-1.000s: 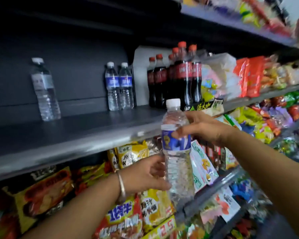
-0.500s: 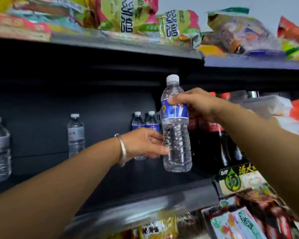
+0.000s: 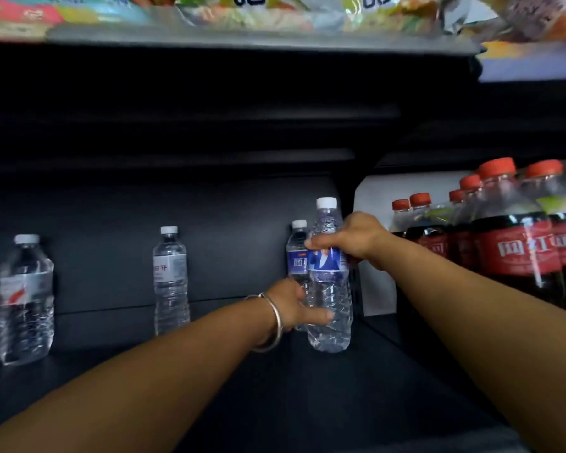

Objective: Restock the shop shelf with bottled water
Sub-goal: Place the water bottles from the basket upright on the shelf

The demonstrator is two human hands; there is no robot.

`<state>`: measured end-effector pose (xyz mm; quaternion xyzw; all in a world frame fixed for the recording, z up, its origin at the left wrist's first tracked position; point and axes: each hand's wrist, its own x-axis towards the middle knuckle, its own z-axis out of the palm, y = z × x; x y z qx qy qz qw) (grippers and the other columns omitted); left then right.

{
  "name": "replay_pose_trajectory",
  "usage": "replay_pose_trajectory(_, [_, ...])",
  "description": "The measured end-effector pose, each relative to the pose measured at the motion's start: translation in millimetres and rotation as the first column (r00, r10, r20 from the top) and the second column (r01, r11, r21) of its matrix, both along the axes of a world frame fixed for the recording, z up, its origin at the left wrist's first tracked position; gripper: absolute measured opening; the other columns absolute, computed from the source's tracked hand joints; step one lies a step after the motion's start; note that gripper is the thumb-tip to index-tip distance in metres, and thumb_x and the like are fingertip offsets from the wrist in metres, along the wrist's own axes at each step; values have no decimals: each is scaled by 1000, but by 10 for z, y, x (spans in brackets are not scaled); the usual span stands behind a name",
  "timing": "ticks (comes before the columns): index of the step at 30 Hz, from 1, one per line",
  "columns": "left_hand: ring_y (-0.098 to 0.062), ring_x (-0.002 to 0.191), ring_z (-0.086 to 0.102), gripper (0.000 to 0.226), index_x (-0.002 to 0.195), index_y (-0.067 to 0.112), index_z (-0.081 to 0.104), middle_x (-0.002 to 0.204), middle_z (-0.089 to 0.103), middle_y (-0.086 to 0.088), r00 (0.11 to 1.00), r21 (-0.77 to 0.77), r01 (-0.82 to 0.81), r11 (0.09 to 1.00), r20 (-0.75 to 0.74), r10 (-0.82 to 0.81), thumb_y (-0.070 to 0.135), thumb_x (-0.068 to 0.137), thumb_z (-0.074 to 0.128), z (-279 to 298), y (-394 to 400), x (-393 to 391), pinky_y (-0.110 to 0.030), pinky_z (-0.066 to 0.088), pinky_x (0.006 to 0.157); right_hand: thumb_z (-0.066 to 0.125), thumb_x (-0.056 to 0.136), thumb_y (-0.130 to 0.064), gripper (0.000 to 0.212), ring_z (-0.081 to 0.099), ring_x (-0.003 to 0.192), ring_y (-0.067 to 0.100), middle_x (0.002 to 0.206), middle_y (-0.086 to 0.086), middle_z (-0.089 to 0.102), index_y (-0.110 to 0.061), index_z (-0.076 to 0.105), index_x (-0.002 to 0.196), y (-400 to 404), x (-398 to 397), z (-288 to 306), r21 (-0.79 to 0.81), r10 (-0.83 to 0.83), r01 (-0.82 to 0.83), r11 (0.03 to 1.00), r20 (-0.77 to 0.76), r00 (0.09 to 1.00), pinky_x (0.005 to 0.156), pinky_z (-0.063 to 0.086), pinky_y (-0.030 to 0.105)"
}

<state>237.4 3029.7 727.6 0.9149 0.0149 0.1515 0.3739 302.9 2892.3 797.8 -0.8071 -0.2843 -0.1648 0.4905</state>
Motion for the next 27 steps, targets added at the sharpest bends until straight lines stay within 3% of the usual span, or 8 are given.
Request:
replay_pose_trajectory(3, [-13, 95, 57, 47, 111, 13, 50, 99, 61, 0, 997, 28, -35, 999, 67, 33, 34, 76, 74, -64, -64, 128, -14, 41, 68, 86, 61, -37, 31, 60, 60, 8, 70, -4, 64, -21, 60, 68, 86, 96, -62, -11, 12, -12, 1000, -4, 1000, 54, 47, 23])
replay_pose_trajectory(7, [-21, 114, 56, 102, 130, 7, 40, 127, 54, -4, 991, 41, -109, 993, 82, 105, 62, 53, 78, -132, -101, 335, -23, 43, 89, 82, 55, -57, 62, 63, 87, 20, 91, 2, 63, -12, 61, 93, 167, 198, -124, -112, -122, 127, 986, 52, 991, 75, 50, 28])
replay_pose_trajectory(11, [-20, 114, 54, 89, 131, 14, 39, 127, 50, -1, 971, 16, -197, 980, 144, 192, 46, 60, 82, -182, -108, 464, -26, 44, 92, 76, 56, -65, 66, 64, 82, 21, 87, 3, 65, -12, 61, 91, 179, 263, -117, -166, -66, 67, 984, 13, 998, 71, 51, 29])
replay_pose_trajectory(14, [-11, 86, 62, 47, 101, 18, 58, 102, 68, 2, 979, 3, -143, 990, 145, 141, 35, 65, 83, -182, -24, 521, -23, 50, 79, 71, 59, -68, 69, 66, 80, 24, 96, 9, 70, -12, 65, 100, 140, 299, -123, -164, 42, -47, 985, -32, 999, 67, 54, 34])
replay_pose_trajectory(16, [-16, 85, 64, 21, 86, 16, 60, 100, 70, -6, 992, -46, -40, 998, 118, 45, 17, 74, 77, -163, 72, 520, -32, 53, 85, 65, 72, -61, 62, 61, 73, 23, 95, 11, 68, -8, 64, 104, 115, 320, -109, -132, 88, -97, 986, -71, 994, 62, 48, 31])
replay_pose_trajectory(23, [-24, 102, 57, 40, 121, -6, 52, 114, 62, -18, 994, -218, 99, 971, 62, -87, -11, 82, 59, -102, 259, 586, -40, 45, 101, 60, 89, -35, 32, 62, 78, 25, 93, 11, 61, -8, 56, 105, 111, 372, -97, 20, 184, -184, 983, -192, 964, 73, 56, 36])
replay_pose_trajectory(25, [-25, 102, 61, 42, 117, -3, 55, 109, 65, -14, 988, -230, 141, 963, 87, -124, 0, 77, 70, -91, 215, 559, -40, 44, 102, 63, 86, -39, 35, 61, 76, 25, 85, 8, 60, -9, 56, 103, 111, 372, -105, 15, 185, -186, 982, -182, 966, 73, 58, 38])
replay_pose_trajectory(27, [-21, 102, 65, 67, 115, 9, 61, 110, 68, -5, 985, -148, 137, 980, 124, -119, 37, 59, 85, -152, 192, 644, -37, 49, 96, 66, 82, -45, 44, 60, 72, 20, 83, 5, 62, -9, 60, 106, 125, 373, -123, 13, 188, -189, 982, -176, 966, 70, 58, 36])
